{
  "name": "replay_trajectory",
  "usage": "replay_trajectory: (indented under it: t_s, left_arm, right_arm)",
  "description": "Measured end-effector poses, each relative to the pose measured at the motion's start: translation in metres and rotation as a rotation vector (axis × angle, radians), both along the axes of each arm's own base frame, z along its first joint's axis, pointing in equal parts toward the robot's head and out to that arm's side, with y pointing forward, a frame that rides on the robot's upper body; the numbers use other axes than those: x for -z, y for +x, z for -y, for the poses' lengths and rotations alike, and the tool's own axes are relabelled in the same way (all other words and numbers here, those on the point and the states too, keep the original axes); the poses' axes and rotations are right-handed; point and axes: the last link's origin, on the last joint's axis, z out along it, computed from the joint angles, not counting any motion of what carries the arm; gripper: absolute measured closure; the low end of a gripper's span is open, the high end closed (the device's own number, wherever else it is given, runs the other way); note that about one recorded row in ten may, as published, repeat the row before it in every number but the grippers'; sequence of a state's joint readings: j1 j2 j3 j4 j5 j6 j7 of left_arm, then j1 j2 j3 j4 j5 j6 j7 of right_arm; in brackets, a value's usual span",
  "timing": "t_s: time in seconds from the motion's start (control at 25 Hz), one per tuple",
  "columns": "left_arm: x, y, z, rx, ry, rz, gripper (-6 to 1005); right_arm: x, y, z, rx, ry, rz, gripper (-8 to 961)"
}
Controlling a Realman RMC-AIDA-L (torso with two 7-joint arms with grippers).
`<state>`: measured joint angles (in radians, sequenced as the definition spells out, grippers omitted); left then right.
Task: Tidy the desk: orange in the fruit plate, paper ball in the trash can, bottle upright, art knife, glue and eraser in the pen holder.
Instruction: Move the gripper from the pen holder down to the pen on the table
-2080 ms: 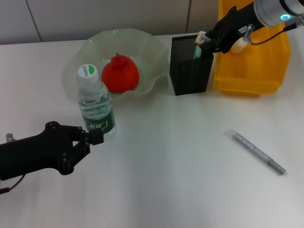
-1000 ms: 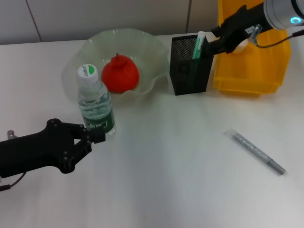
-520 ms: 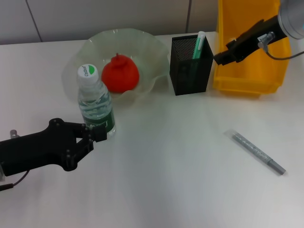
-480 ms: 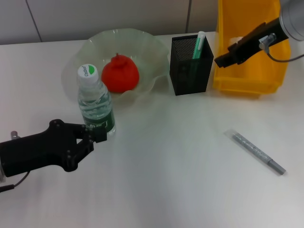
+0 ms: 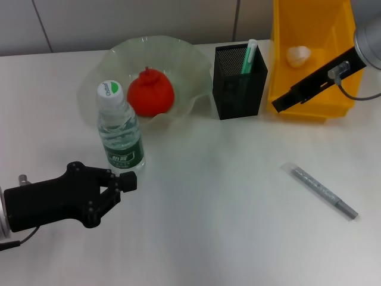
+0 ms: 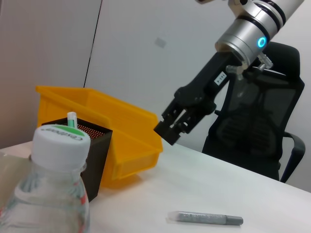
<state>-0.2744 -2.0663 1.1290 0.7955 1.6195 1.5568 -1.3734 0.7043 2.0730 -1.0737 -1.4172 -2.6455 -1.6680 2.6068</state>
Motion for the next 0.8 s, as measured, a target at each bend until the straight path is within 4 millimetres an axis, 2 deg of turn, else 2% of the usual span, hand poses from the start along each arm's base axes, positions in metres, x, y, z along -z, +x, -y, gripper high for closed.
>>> replay_trajectory:
  t_s: [0.52, 0.8]
  left_arm:
    - [0.004, -0.003, -0.003, -0.005, 0.021, -0.019, 994]
    - [0.000, 0.003, -0.003, 0.023, 0.035, 0.004, 994]
  right_arm:
    - [-0.004, 0.005, 0.011, 0.089, -0.063, -0.021, 500]
    - [-0.003, 0.004, 0.017, 0.123, -0.092, -0.016, 500]
